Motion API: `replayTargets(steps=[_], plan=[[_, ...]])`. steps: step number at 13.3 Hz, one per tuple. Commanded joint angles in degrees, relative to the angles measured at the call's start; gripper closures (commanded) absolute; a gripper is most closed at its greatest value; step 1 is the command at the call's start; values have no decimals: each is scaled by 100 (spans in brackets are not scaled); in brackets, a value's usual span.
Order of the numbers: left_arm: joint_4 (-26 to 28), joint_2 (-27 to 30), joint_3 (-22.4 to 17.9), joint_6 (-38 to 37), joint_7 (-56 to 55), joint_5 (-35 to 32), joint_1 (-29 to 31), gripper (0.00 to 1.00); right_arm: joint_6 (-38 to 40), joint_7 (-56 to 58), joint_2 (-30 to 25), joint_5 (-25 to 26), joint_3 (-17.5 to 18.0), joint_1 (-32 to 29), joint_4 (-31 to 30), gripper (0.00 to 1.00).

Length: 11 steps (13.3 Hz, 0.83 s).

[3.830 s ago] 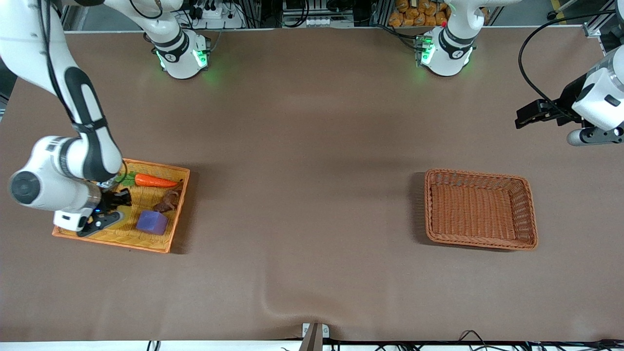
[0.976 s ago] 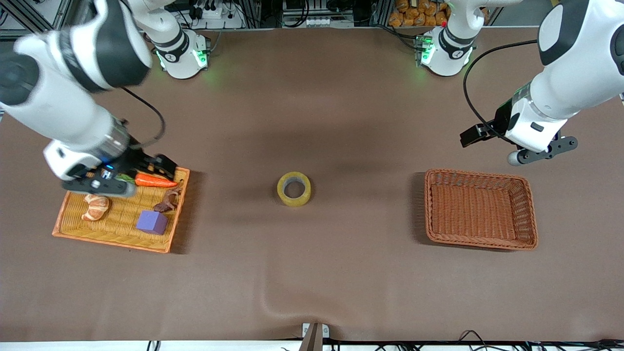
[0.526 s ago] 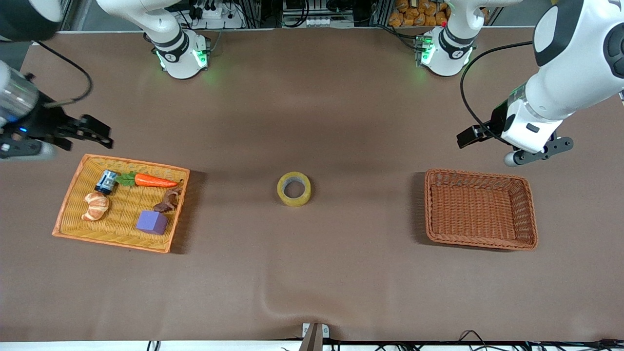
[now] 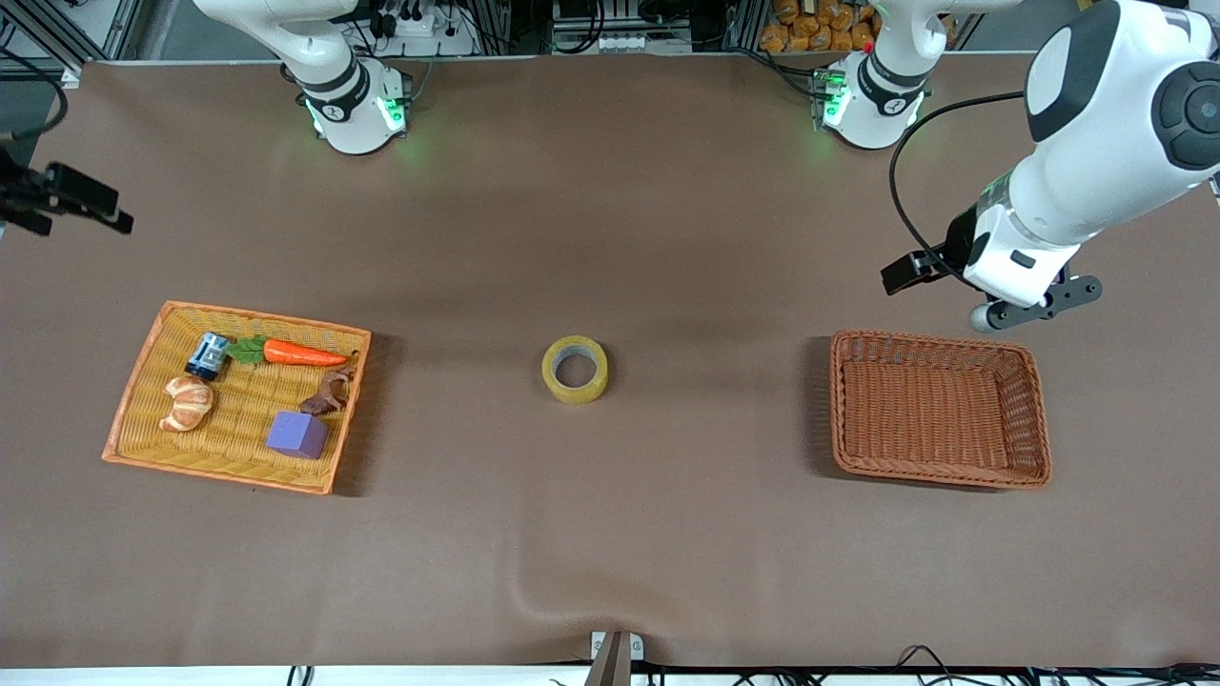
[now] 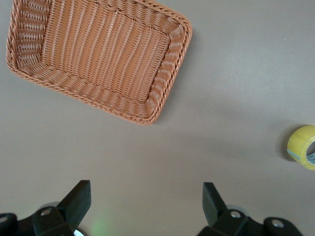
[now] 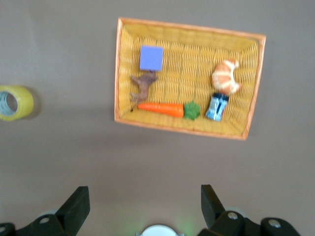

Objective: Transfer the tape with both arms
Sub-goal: 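Withdraw the right gripper while the left gripper moves toward the tape, then lower the left gripper over the tape roll's rim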

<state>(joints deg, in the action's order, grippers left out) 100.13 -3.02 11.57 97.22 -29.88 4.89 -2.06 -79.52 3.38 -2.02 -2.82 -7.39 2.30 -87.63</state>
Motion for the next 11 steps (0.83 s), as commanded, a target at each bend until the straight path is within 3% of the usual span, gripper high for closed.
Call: replayTargets(steps=[1, 11], plan=[[77, 30, 21, 139, -359, 21, -75, 0, 121, -136, -52, 176, 212, -142, 70, 0], [86, -356, 30, 683, -1325, 21, -636, 0, -10, -100, -9, 273, 194, -159, 53, 0]])
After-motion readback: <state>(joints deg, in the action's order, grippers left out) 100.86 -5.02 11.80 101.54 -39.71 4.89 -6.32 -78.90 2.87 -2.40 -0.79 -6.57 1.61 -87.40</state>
